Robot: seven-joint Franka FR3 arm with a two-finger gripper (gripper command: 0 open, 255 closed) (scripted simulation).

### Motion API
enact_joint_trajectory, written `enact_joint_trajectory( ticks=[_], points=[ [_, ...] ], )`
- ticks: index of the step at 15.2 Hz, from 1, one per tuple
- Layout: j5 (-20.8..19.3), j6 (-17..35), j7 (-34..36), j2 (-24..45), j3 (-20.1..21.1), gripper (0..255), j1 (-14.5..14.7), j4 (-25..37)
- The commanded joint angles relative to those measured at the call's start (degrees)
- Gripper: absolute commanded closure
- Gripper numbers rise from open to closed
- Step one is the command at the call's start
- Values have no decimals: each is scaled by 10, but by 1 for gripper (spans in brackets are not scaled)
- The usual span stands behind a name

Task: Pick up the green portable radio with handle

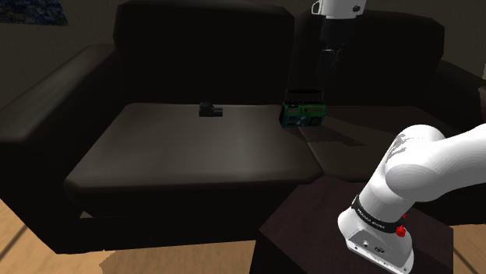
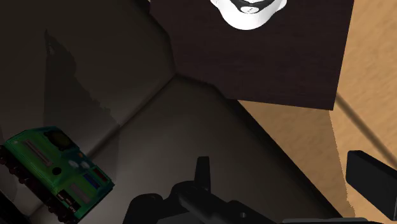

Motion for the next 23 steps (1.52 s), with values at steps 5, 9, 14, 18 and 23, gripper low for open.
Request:
enact_joint_trajectory(
  ticks=[5,9,14,18,23],
  points=[
    [-47,40,-81,8,-55,0,-4,-26],
    [-90,85,-161,32,-110,0,-9,-38],
    [-134,149,-257,85,-180,0,-11,-33],
    [-156,202,-334,143,-236,0,-6,-14],
    [-159,268,-434,235,-304,0,7,29]
  ],
)
